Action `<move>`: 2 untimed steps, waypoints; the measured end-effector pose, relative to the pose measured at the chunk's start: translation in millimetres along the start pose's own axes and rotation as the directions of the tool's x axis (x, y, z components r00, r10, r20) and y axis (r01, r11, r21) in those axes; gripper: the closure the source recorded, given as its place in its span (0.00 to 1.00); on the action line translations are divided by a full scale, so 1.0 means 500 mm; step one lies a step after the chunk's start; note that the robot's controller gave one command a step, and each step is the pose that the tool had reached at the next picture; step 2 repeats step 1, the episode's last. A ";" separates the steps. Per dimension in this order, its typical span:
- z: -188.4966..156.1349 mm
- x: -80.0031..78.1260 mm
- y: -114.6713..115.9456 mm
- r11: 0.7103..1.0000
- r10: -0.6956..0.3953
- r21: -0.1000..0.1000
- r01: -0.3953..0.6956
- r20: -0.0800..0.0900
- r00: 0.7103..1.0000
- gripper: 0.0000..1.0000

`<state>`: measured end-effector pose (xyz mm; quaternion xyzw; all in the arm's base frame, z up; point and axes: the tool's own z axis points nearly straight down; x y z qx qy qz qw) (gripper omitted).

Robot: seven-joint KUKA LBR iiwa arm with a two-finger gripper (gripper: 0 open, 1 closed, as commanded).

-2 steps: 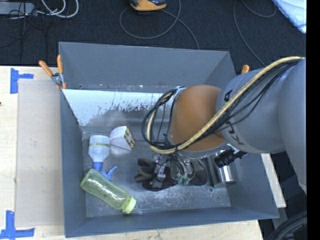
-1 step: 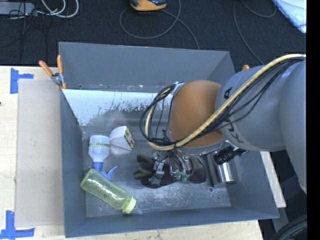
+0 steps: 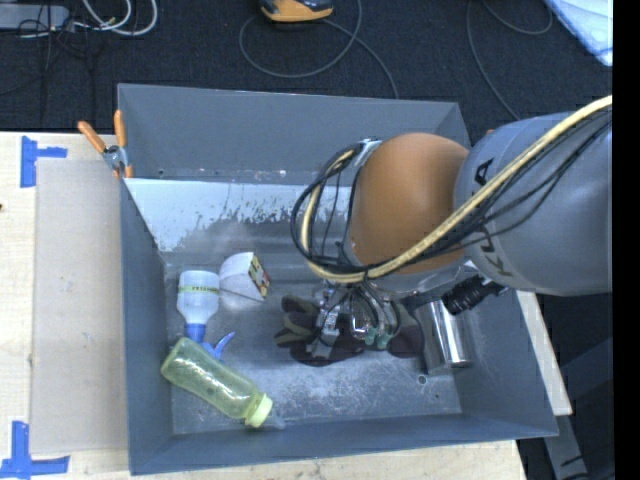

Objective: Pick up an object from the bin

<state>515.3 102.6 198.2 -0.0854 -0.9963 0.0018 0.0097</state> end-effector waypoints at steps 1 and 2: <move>-0.124 0.005 0.017 1.000 -0.001 -0.002 0.001 0.005 1.000 1.00; -0.124 0.005 0.017 1.000 -0.001 -0.002 0.001 0.005 1.000 1.00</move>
Offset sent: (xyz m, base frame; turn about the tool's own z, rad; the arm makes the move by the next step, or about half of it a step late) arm -0.0034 0.0190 0.1824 0.0712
